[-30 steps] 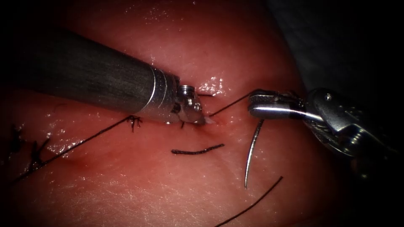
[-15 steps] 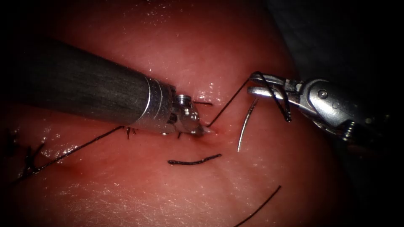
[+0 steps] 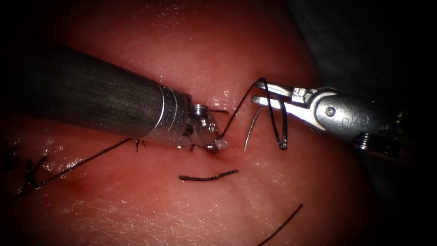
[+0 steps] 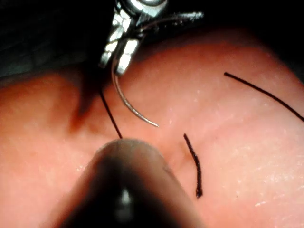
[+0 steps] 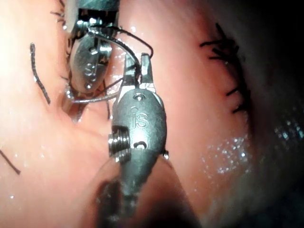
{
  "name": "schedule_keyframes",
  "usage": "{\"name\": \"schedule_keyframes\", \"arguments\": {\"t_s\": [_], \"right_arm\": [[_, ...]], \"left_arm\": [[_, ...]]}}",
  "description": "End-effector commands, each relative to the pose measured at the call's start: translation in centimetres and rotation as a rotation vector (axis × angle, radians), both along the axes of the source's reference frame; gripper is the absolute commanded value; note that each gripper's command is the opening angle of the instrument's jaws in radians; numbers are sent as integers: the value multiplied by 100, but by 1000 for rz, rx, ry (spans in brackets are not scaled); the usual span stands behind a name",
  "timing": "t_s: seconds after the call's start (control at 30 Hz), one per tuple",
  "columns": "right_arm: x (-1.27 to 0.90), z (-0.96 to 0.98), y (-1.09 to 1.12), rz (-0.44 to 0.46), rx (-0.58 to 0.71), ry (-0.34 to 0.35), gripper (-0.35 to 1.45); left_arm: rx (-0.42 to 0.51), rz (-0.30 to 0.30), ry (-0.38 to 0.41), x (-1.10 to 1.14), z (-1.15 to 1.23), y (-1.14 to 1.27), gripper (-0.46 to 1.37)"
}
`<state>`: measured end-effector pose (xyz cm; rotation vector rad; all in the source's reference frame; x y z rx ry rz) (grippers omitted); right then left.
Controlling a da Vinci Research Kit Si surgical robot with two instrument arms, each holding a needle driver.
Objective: Wound Closure
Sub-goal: Use the right gripper to throw the needle through the bottom of the wound
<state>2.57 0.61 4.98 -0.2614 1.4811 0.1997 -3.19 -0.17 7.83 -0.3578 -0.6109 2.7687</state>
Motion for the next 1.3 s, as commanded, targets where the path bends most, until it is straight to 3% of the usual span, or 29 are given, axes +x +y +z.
{"name": "schedule_keyframes", "arguments": {"t_s": [0.03,0.27,0.77,1.3], "right_arm": [[8,5,-2,21,-23,6,-35],[18,10,-7,23,-80,8,-35],[14,15,-16,6,-164,-7,-35],[13,51,-40,14,-216,-23,-35]], "left_arm": [[-4,-1,0,0,0,0,49],[9,-6,-5,0,-2,1,49],[28,-8,-18,-9,-14,-4,55],[41,-9,-28,-10,-16,-3,59]]}}
